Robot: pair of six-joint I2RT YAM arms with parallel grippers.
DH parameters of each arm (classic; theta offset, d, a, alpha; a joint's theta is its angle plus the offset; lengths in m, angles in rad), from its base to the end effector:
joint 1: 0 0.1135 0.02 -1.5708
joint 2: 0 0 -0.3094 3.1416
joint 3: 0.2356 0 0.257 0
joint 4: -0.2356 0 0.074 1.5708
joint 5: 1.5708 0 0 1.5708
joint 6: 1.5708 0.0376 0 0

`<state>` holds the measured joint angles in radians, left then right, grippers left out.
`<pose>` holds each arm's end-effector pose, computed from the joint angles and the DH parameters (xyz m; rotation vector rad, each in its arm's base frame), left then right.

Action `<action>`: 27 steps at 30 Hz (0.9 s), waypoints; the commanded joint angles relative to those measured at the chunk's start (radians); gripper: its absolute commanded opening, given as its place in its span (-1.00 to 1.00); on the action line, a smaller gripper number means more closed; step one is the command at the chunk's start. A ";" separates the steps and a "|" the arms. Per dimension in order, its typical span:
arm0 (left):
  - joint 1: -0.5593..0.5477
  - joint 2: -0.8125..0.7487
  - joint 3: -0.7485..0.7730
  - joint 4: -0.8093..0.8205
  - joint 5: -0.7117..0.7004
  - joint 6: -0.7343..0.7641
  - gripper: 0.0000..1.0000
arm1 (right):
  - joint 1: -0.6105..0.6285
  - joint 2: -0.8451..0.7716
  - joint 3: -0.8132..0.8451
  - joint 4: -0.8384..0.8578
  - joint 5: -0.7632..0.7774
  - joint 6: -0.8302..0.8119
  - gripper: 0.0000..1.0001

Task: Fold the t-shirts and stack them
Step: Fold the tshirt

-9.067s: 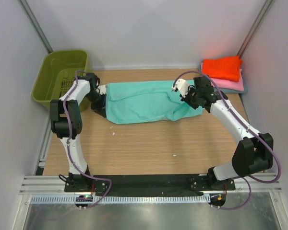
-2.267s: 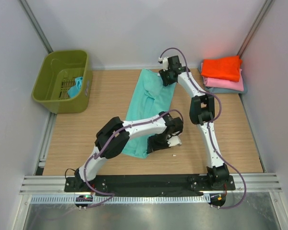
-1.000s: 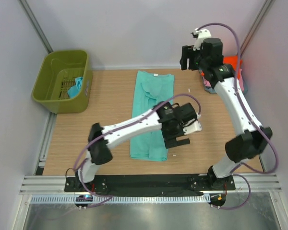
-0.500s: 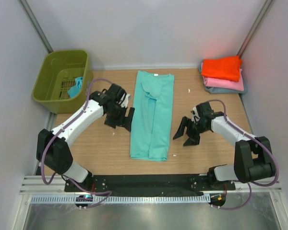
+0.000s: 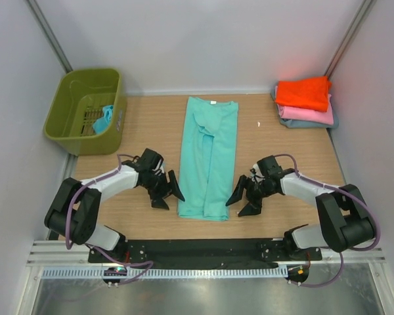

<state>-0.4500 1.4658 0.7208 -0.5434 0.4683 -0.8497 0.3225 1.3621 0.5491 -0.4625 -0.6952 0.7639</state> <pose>0.2104 -0.1205 0.1926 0.4907 -2.9299 0.8192 0.1832 0.0866 0.1775 -0.4695 -2.7871 -1.0923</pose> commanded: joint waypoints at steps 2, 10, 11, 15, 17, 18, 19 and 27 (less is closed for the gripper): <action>0.008 0.011 -0.004 0.137 0.036 -0.075 0.45 | 0.041 0.032 -0.028 0.101 -0.020 0.087 0.43; 0.008 0.021 -0.024 0.112 0.021 -0.080 0.33 | 0.087 0.060 -0.018 0.117 -0.010 0.097 0.40; 0.010 0.021 -0.032 0.112 0.021 -0.080 0.30 | 0.092 0.061 -0.021 0.128 -0.010 0.103 0.39; 0.008 0.025 -0.046 0.103 0.015 -0.080 0.13 | 0.098 0.066 -0.044 0.154 -0.007 0.114 0.30; 0.010 0.031 -0.053 0.100 0.013 -0.078 0.08 | 0.099 0.071 -0.046 0.168 -0.010 0.112 0.22; 0.010 0.034 -0.055 0.100 0.016 -0.080 0.06 | 0.099 0.077 -0.043 0.170 -0.010 0.112 0.19; 0.008 0.045 -0.058 0.105 0.018 -0.081 0.05 | 0.102 0.080 -0.038 0.177 -0.010 0.110 0.17; 0.004 0.071 -0.067 0.128 0.042 -0.098 -0.10 | 0.118 0.117 -0.031 0.197 0.003 0.100 0.02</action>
<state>-0.4484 1.5230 0.6693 -0.4427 0.5037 -0.9394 0.4240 1.4677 0.5114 -0.2943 -0.6945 0.8635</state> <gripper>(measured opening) 0.455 0.514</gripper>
